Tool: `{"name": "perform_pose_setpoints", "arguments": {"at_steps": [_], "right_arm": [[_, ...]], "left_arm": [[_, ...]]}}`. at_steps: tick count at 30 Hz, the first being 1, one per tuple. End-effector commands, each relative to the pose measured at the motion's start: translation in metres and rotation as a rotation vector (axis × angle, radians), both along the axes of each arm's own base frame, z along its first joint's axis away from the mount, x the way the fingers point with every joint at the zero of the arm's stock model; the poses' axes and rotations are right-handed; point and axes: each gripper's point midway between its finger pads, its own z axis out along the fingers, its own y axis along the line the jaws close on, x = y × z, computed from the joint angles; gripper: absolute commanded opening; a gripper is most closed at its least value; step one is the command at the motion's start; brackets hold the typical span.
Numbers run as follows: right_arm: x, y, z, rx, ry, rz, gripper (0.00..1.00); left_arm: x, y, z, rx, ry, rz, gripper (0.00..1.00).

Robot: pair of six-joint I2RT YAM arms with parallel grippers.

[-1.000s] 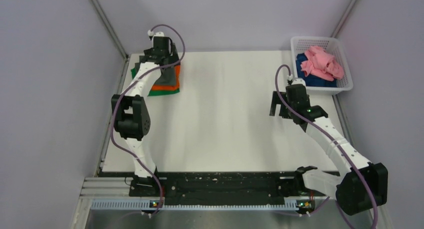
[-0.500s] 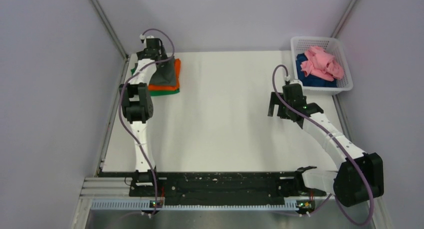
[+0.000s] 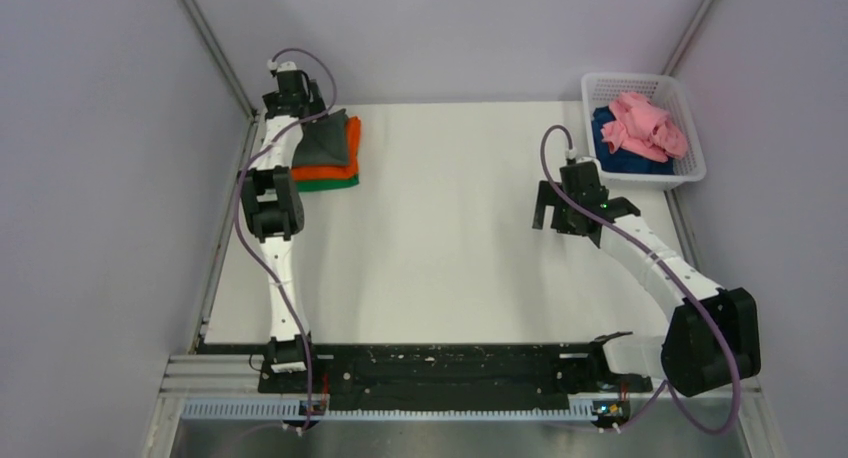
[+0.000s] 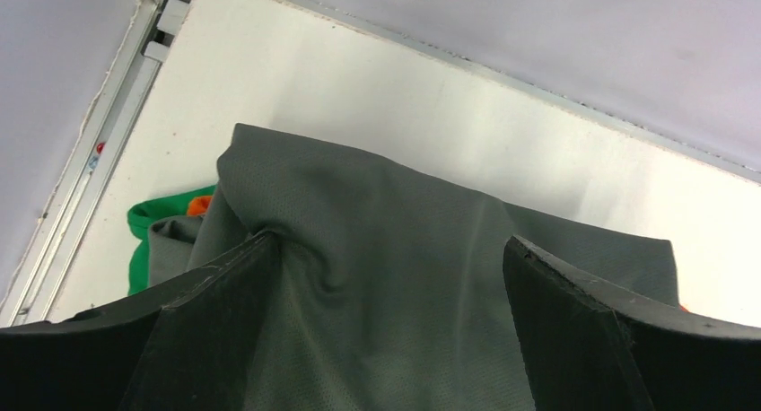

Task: Fold and stack the t-shirts
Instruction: Smooth out wrinkles on the folded tshirt, then reset both arms

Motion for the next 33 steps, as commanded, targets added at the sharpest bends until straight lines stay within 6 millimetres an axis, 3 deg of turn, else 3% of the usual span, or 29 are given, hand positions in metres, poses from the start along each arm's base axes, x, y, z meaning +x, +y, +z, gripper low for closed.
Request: {"name": "perform_pose_setpoints", "arguments": {"at_steps": [1,6,8,10,12,15,18,19,22,24,31,33], "right_arm": [[0.020,0.006,0.021,0.038,-0.068,-0.011,0.99],[0.024,0.008,0.031,0.053,-0.105,-0.002,0.99],[0.024,0.006,0.040,0.050,-0.132,-0.007,0.99],[0.024,0.004,0.050,0.050,-0.165,-0.017,0.99],[0.021,0.001,0.057,0.057,-0.197,-0.033,0.99],[0.014,-0.003,0.059,0.071,-0.232,-0.062,0.99],[0.004,-0.007,0.057,0.084,-0.258,-0.084,0.99],[0.001,-0.008,0.058,0.091,-0.275,-0.088,0.99],[-0.007,-0.012,0.058,0.105,-0.313,-0.103,0.99],[-0.013,-0.016,0.057,0.102,-0.334,-0.115,0.99],[-0.029,-0.034,0.045,0.118,-0.432,-0.213,0.99],[-0.031,-0.034,0.046,0.127,-0.455,-0.217,0.99]], "left_arm": [[0.016,-0.014,0.067,0.034,-0.153,-0.040,0.99],[0.002,-0.039,0.131,0.117,-0.230,-0.026,0.99],[-0.008,-0.072,0.160,0.169,-0.265,-0.041,0.99],[-0.022,-0.087,0.191,0.204,-0.294,-0.027,0.99],[-0.041,-0.102,0.215,0.190,-0.307,-0.023,0.99],[-0.077,-0.126,0.232,0.101,-0.298,-0.040,0.99],[-0.122,-0.153,0.236,-0.014,-0.266,-0.106,0.99],[-0.143,-0.163,0.249,-0.054,-0.284,-0.146,0.99],[-0.198,-0.195,0.224,-0.180,-0.227,-0.255,0.99],[-0.237,-0.207,0.196,-0.261,-0.183,-0.273,0.99],[-0.334,-0.200,0.108,-0.371,-0.029,-0.206,0.99],[-0.346,-0.197,0.100,-0.394,-0.026,-0.189,0.99]]}}
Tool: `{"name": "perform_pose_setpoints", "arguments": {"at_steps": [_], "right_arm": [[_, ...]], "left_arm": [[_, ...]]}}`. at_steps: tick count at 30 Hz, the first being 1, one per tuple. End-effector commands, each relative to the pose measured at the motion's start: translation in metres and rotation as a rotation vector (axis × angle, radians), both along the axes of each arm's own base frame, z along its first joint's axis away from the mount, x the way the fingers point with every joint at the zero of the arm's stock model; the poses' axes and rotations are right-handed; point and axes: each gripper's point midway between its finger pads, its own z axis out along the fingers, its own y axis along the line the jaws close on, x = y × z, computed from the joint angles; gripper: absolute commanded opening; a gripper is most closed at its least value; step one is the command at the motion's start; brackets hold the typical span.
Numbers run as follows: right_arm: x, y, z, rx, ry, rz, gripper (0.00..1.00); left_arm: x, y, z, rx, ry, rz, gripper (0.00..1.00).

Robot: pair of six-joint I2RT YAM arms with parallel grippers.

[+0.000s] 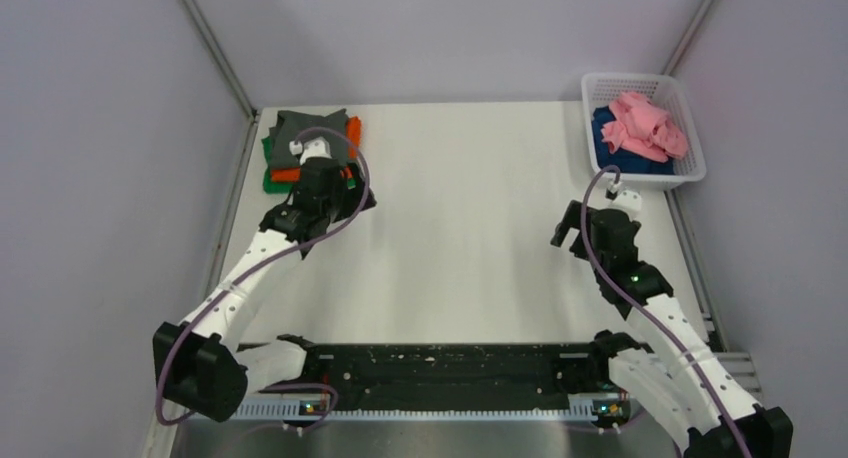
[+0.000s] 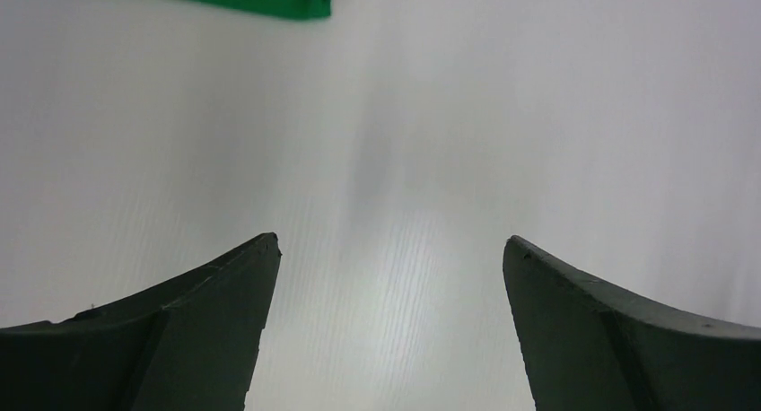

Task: Fold and stack the t-shirts
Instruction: Reset both arms

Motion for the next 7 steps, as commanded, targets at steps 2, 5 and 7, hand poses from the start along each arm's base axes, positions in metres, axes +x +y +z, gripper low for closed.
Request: {"name": "perform_pose_setpoints", "arguments": {"at_steps": [2,5,7], "right_arm": [[0.0060,-0.0070,0.0173,0.042,-0.129,-0.062,0.99],[0.0091,-0.0041,0.0196,0.042,-0.140,-0.044,0.99],[0.0118,-0.0047,0.0222,0.036,-0.140,-0.048,0.99]], "left_arm": [[-0.0308,0.0010,-0.0209,-0.119,0.043,0.056,0.98],[-0.0321,-0.0019,-0.0167,-0.132,0.037,0.042,0.98],[-0.0308,-0.0025,-0.0127,-0.127,0.033,0.037,0.98]]}}
